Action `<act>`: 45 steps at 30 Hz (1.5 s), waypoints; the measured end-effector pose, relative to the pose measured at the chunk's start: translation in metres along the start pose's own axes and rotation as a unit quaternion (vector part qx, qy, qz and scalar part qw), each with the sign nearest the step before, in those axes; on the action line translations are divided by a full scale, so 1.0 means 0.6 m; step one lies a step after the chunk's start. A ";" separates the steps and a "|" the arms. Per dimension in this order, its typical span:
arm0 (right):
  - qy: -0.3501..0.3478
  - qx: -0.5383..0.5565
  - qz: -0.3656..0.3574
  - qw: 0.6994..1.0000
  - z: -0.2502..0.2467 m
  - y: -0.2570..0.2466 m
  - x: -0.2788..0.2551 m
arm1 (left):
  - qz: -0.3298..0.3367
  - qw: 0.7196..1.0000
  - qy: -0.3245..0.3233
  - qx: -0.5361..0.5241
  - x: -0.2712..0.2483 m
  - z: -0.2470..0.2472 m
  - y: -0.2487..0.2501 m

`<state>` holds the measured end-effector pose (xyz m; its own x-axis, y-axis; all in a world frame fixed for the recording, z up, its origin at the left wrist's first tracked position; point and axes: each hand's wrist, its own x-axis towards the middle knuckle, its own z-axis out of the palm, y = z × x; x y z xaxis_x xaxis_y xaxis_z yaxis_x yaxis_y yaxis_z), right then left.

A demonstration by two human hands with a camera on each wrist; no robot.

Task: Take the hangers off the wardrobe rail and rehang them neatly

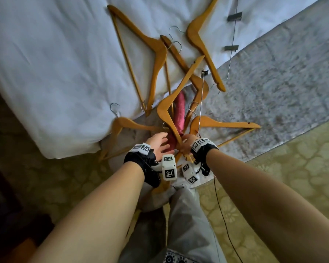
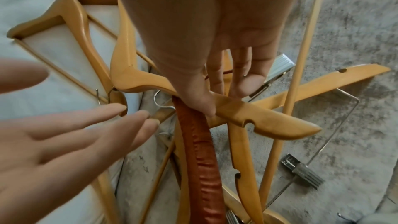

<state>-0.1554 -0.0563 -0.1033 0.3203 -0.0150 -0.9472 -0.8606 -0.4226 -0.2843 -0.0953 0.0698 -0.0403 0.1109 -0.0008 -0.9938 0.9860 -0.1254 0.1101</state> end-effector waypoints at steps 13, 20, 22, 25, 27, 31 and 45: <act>-0.026 -0.168 -0.099 0.980 -0.035 -0.040 -0.031 | -0.009 0.996 -0.029 0.089 0.018 0.015 0.015; 0.038 -0.159 -0.163 0.973 -0.019 -0.055 -0.067 | 0.085 0.988 -0.024 0.128 -0.017 0.017 0.036; 0.043 -0.154 -0.181 0.970 -0.023 -0.072 -0.084 | 0.114 0.986 -0.005 0.120 -0.040 0.019 0.047; 0.056 -0.171 -0.205 0.962 -0.036 -0.107 -0.119 | 0.151 0.983 0.031 0.100 -0.082 0.009 0.070; 0.067 -0.194 -0.225 0.952 -0.043 -0.129 -0.138 | 0.172 0.982 0.045 0.059 -0.111 -0.008 0.088; 0.107 -0.227 -0.235 0.939 -0.068 -0.193 -0.195 | 0.235 0.970 0.034 -0.049 -0.183 -0.046 0.125; 0.215 -0.351 -0.344 0.844 0.006 -0.458 -0.427 | 0.403 0.868 0.062 -0.284 -0.478 -0.282 0.152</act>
<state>-0.0026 0.0668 0.2169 0.8925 0.1899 -0.4092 -0.0135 -0.8954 -0.4450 -0.0160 0.2266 0.2572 0.7710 0.2490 -0.5862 0.4813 0.3751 0.7923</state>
